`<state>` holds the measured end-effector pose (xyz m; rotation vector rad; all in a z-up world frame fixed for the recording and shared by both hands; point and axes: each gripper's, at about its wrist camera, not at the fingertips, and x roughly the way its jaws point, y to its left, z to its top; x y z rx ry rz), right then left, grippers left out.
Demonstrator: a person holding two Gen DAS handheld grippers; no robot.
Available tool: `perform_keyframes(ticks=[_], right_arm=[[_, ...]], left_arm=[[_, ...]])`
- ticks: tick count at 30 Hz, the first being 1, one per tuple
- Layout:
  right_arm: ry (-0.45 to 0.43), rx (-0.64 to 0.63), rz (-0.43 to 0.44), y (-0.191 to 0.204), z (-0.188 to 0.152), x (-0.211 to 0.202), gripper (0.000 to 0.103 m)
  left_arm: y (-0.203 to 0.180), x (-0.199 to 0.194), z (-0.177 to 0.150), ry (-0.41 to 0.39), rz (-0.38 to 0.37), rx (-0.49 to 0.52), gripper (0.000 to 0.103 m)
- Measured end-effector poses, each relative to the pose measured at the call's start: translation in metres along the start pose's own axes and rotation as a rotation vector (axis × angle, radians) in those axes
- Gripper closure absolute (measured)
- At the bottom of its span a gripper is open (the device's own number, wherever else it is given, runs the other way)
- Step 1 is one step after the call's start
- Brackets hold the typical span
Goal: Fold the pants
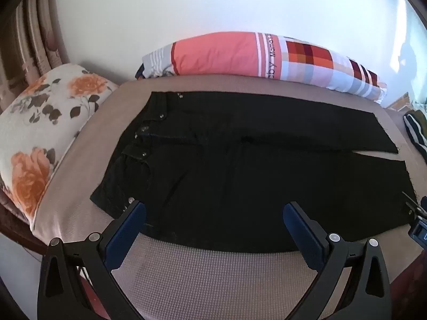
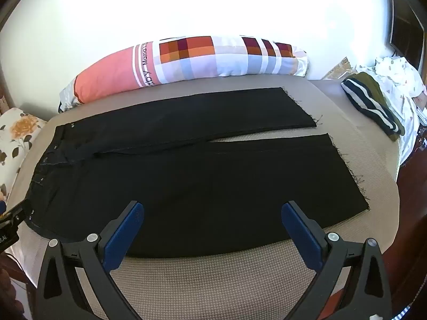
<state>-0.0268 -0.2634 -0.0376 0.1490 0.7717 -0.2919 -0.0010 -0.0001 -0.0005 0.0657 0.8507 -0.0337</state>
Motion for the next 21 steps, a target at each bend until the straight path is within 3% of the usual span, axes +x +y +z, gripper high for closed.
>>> perform_keyframes(ticks=[4, 7, 12, 14, 21], right_arm=[[-0.008, -0.005, -0.008, 0.002, 0.0, -0.003, 0.0], [-0.009, -0.017, -0.015, 0.0, -0.006, -0.001, 0.0], [0.006, -0.016, 0.001, -0.014, -0.006, 0.002, 0.0], [0.02, -0.025, -0.024, 0.006, -0.002, 0.007, 0.0], [0.027, -0.014, -0.012, 0.006, -0.002, 0.009, 0.0]], left_arm=[[-0.008, 0.003, -0.015, 0.003, 0.03, 0.014, 0.001], [0.01, 0.015, -0.013, 0.086, -0.034, -0.031, 0.001], [0.004, 0.023, -0.016, 0.102, -0.001, -0.018, 0.001], [0.003, 0.025, -0.017, 0.103, 0.01, -0.018, 0.001], [0.005, 0.026, -0.017, 0.11, 0.017, -0.029, 0.001]])
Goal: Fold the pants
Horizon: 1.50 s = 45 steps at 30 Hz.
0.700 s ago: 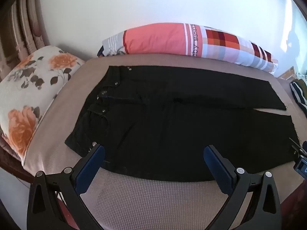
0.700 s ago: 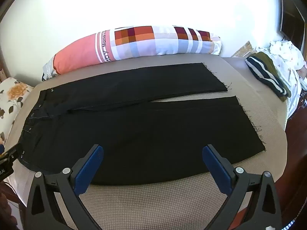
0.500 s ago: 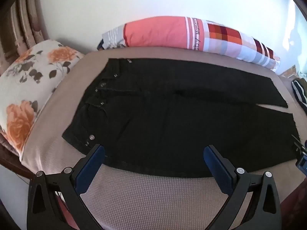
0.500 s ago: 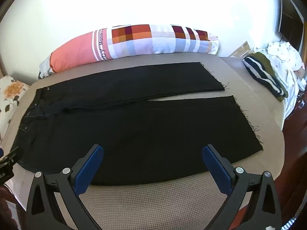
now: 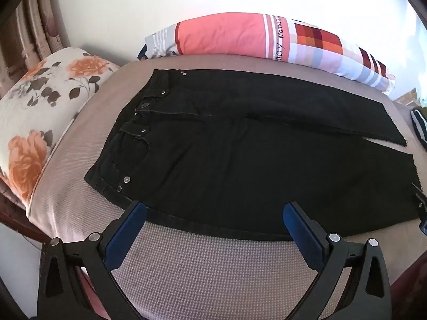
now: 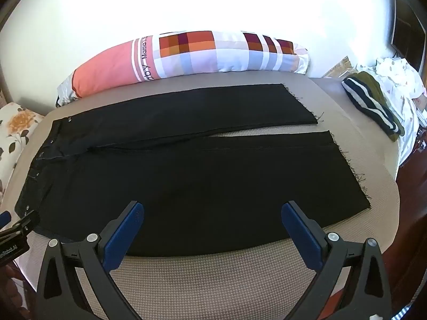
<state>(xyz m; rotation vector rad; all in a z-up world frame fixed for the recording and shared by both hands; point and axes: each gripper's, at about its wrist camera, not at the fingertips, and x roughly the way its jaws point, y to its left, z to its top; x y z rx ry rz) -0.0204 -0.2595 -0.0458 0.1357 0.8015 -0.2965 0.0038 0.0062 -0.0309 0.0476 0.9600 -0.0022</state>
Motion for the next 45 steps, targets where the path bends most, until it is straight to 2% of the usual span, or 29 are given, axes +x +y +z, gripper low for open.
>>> perform_keyframes(ticks=[45], right_arm=[[-0.033, -0.01, 0.006, 0.0058, 0.0058, -0.0069, 0.0]], left_arm=[[-0.0029, 0.0008, 0.002, -0.015, -0.021, 0.003, 0.001]])
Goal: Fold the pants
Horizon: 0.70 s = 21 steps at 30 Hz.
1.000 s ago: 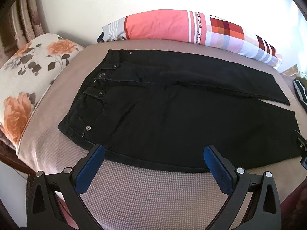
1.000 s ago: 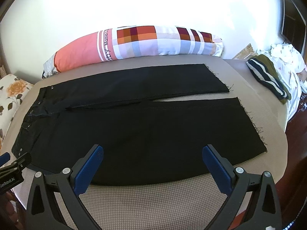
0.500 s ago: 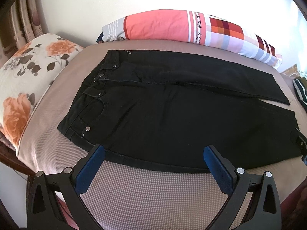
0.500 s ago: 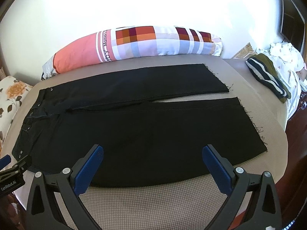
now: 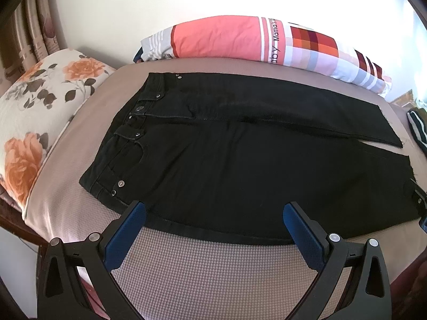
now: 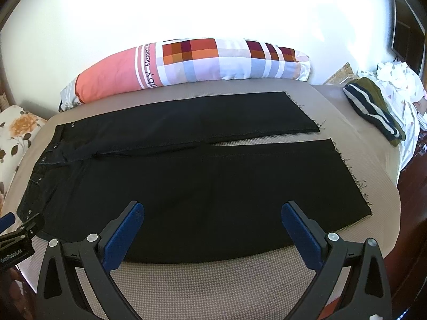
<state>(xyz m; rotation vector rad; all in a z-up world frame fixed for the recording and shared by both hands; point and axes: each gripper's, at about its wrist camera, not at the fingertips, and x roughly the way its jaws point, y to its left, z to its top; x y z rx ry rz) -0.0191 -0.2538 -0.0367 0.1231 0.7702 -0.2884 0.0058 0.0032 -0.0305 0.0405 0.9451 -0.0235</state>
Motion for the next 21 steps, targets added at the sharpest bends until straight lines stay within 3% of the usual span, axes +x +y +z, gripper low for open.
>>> perform_keyframes(ticks=[21], right_arm=[[-0.023, 0.001, -0.017, -0.0062, 0.0004, 0.0005, 0.001]], left_arm=[[-0.0047, -0.0024, 0.0051, -0.042, -0.003, 0.011, 0.001]])
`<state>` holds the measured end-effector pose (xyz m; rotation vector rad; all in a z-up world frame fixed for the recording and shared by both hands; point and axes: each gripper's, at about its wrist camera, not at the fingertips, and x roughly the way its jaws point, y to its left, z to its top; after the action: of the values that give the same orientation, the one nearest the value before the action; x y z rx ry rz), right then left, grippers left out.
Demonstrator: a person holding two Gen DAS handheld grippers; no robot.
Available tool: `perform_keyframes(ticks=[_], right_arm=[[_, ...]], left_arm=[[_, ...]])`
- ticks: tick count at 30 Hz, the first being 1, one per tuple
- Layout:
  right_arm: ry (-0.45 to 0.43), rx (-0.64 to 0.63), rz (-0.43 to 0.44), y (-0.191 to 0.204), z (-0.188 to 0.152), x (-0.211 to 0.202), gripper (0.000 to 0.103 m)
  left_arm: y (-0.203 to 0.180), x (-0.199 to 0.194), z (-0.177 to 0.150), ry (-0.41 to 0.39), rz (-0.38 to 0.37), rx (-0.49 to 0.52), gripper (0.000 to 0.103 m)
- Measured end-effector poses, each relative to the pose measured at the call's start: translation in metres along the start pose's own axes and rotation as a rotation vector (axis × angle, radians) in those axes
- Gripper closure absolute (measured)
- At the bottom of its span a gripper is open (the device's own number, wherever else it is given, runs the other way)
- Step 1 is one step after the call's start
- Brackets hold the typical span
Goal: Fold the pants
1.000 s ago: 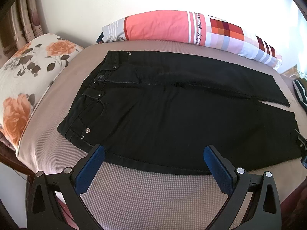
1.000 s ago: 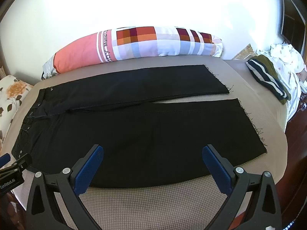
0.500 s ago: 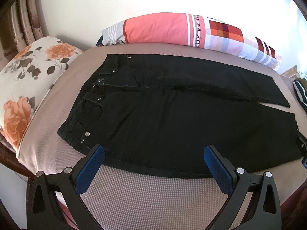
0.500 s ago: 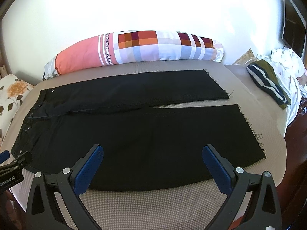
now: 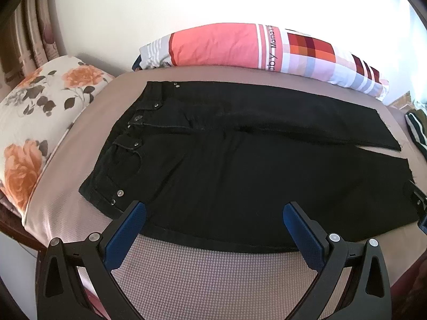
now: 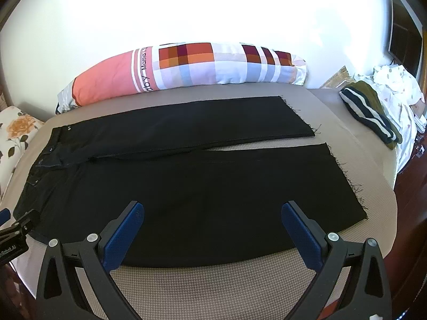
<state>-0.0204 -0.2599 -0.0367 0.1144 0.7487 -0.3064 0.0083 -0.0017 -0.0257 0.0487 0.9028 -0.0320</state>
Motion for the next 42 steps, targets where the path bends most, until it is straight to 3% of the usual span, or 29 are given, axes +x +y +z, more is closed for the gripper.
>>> perform_keyframes(ticks=[42], right_arm=[[0.043, 0.014, -0.037, 0.0, 0.002, 0.011, 0.001]], left_arm=[[0.013, 0.005, 0.012, -0.01, 0.004, -0.013, 0.001]])
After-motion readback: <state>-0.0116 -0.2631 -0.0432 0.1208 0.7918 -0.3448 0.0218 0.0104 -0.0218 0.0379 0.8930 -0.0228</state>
